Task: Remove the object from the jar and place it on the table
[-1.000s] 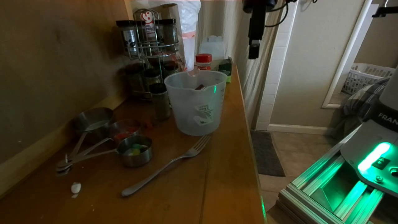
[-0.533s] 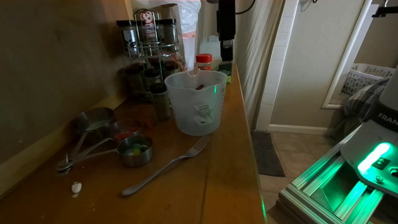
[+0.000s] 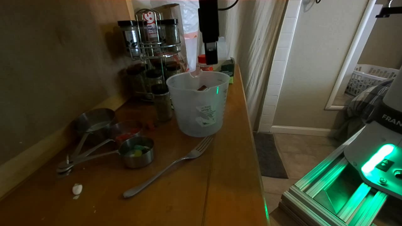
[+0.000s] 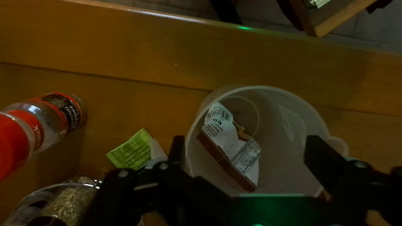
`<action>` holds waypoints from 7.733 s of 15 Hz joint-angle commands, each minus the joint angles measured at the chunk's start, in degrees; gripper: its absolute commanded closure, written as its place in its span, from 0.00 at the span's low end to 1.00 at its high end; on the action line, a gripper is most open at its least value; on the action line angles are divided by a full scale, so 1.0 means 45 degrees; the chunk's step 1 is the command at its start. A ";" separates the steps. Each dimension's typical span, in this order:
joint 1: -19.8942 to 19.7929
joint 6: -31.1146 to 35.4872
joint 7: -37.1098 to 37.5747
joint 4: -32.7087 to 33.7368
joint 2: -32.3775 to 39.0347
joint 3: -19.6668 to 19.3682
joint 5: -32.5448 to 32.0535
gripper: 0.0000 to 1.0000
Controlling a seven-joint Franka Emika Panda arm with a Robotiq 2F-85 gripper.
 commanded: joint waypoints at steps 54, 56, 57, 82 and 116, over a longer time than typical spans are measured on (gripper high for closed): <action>0.1362 0.2084 -0.6627 -0.0111 0.1915 -0.0182 0.2167 0.40; 0.1118 0.2168 -0.6636 -0.0143 0.2143 0.0049 0.1623 0.26; 0.0967 0.2146 -0.6488 -0.0140 0.2344 0.0079 0.1371 0.20; 0.0173 0.2613 -0.7870 -0.0535 0.2790 0.0292 -0.1264 0.43; 0.1614 0.2928 -0.2621 -0.1220 0.0205 -0.0166 0.0232 0.53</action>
